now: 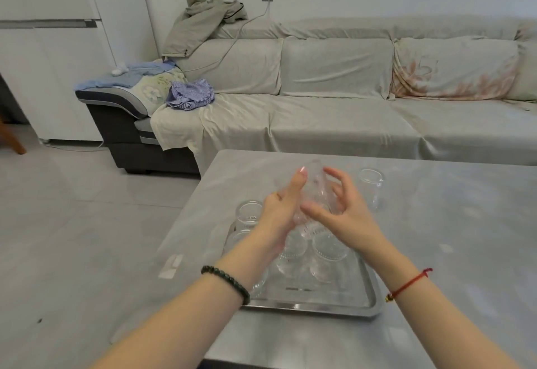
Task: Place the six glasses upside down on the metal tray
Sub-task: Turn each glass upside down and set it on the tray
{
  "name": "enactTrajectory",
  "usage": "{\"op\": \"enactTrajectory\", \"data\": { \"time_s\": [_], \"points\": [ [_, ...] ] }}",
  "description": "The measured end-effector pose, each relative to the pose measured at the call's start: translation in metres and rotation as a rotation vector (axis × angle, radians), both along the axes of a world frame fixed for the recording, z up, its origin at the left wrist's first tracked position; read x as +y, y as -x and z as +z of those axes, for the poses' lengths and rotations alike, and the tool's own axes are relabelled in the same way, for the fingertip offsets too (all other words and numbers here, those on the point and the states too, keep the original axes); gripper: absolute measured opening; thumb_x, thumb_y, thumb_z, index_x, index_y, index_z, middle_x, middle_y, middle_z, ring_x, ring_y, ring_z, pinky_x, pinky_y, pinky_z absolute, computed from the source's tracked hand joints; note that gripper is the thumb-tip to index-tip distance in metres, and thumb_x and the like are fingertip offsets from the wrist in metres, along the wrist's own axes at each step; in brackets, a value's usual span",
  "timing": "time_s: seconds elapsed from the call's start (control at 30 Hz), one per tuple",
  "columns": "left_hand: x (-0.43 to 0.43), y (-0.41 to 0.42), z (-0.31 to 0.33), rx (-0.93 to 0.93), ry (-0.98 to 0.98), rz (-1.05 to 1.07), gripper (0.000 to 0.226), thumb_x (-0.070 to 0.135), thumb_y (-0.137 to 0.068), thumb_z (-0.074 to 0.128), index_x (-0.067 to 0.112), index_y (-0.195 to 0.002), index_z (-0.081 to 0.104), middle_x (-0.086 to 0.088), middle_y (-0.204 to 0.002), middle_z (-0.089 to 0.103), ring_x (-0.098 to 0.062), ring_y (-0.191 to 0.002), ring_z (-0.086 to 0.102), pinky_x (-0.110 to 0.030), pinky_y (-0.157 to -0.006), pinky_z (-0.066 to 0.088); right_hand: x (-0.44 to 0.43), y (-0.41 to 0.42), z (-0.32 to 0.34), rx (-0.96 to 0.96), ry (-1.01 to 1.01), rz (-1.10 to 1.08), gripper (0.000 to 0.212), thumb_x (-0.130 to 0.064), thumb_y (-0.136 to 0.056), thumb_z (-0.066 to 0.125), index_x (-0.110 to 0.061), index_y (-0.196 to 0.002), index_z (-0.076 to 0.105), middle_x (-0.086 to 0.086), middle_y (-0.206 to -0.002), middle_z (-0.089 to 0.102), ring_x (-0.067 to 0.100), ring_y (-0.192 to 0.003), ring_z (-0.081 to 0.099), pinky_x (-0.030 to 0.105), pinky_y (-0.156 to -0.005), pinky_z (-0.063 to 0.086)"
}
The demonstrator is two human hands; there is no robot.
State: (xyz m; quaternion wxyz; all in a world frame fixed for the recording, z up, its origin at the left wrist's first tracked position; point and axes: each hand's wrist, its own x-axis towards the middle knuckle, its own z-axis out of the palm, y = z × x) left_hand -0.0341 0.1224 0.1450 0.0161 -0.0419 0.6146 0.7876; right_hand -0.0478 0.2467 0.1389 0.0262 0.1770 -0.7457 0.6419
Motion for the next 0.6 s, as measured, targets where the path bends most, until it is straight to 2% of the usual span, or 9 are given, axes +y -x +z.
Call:
{"op": "enactTrajectory", "data": {
  "time_s": [0.1, 0.17, 0.23, 0.3, 0.37, 0.43, 0.53, 0.6],
  "points": [
    [0.011, -0.02, -0.027, -0.132, -0.237, -0.031, 0.065, 0.062, -0.063, 0.055, 0.014, -0.106, 0.064, -0.011, -0.109, 0.07, -0.022, -0.099, 0.066, -0.033, -0.086, 0.053, 0.008, -0.024, -0.025, -0.02, -0.117, -0.038, 0.078, -0.025, -0.058, 0.083, -0.032, -0.123, 0.04, -0.001, -0.118, 0.051, 0.004, -0.104, 0.054, 0.007, -0.072, 0.048],
    [0.017, -0.031, -0.044, -0.222, -0.365, -0.065, 0.065, 0.059, -0.077, 0.045, 0.009, -0.117, 0.057, -0.015, -0.12, 0.063, -0.026, -0.109, 0.06, -0.038, -0.098, 0.046, 0.013, -0.033, -0.038, -0.046, -0.178, -0.053, 0.074, -0.022, -0.059, 0.081, -0.033, -0.119, 0.039, -0.003, -0.118, 0.047, -0.002, -0.106, 0.046, 0.01, -0.073, 0.044],
    [0.02, -0.041, -0.056, -0.3, -0.499, -0.097, 0.071, 0.06, -0.081, 0.037, 0.004, -0.123, 0.051, -0.018, -0.127, 0.057, -0.027, -0.118, 0.054, -0.039, -0.107, 0.037, 0.016, -0.038, -0.047, -0.087, -0.223, -0.054, 0.069, -0.022, -0.058, 0.081, -0.033, -0.114, 0.04, -0.004, -0.114, 0.048, -0.003, -0.104, 0.045, 0.013, -0.074, 0.041],
    [0.019, -0.049, -0.063, -0.391, -0.562, -0.133, 0.077, 0.061, -0.081, 0.037, -0.002, -0.124, 0.048, -0.019, -0.13, 0.053, -0.028, -0.121, 0.051, -0.037, -0.107, 0.036, 0.018, -0.038, -0.05, -0.079, -0.26, -0.08, 0.063, -0.021, -0.058, 0.08, -0.03, -0.108, 0.043, -0.009, -0.105, 0.049, -0.003, -0.099, 0.047, 0.009, -0.071, 0.039],
    [0.013, -0.056, -0.068, -0.495, -0.376, -0.187, 0.076, 0.057, -0.084, 0.038, -0.006, -0.127, 0.039, -0.021, -0.134, 0.047, -0.03, -0.122, 0.048, -0.035, -0.102, 0.04, 0.018, -0.034, -0.051, -0.052, -0.33, -0.117, 0.057, -0.023, -0.058, 0.078, -0.03, -0.103, 0.042, -0.015, -0.098, 0.049, 0.006, -0.094, 0.051, 0.011, -0.07, 0.037],
    [0.005, -0.061, -0.072, -0.496, -0.005, -0.18, 0.067, 0.046, -0.086, 0.045, 0.001, -0.133, 0.028, -0.016, -0.141, 0.038, -0.028, -0.125, 0.043, -0.036, -0.101, 0.039, 0.017, -0.03, -0.049, -0.025, -0.423, -0.146, 0.055, -0.028, -0.058, 0.076, -0.03, -0.1, 0.04, -0.015, -0.093, 0.048, 0.015, -0.09, 0.051, 0.021, -0.072, 0.037],
    [-0.006, -0.063, -0.082, -0.256, 0.489, -0.108, 0.08, 0.037, -0.079, 0.058, 0.014, -0.141, 0.013, -0.002, -0.149, 0.026, -0.018, -0.134, 0.03, -0.039, -0.11, 0.031, 0.008, -0.024, -0.047, 0.048, -0.531, -0.141, 0.057, -0.029, -0.058, 0.075, -0.028, -0.101, 0.037, -0.005, -0.099, 0.05, 0.016, -0.088, 0.048, 0.024, -0.074, 0.034],
    [-0.006, -0.059, -0.087, -0.11, 0.672, -0.085, 0.088, 0.037, -0.076, 0.062, 0.017, -0.142, 0.007, 0.0, -0.152, 0.019, -0.014, -0.138, 0.02, -0.028, -0.112, 0.021, -0.003, -0.022, -0.047, 0.063, -0.587, -0.092, 0.061, -0.028, -0.058, 0.074, -0.022, -0.107, 0.038, 0.001, -0.107, 0.05, 0.015, -0.094, 0.047, 0.025, -0.075, 0.035]
  ]
}}
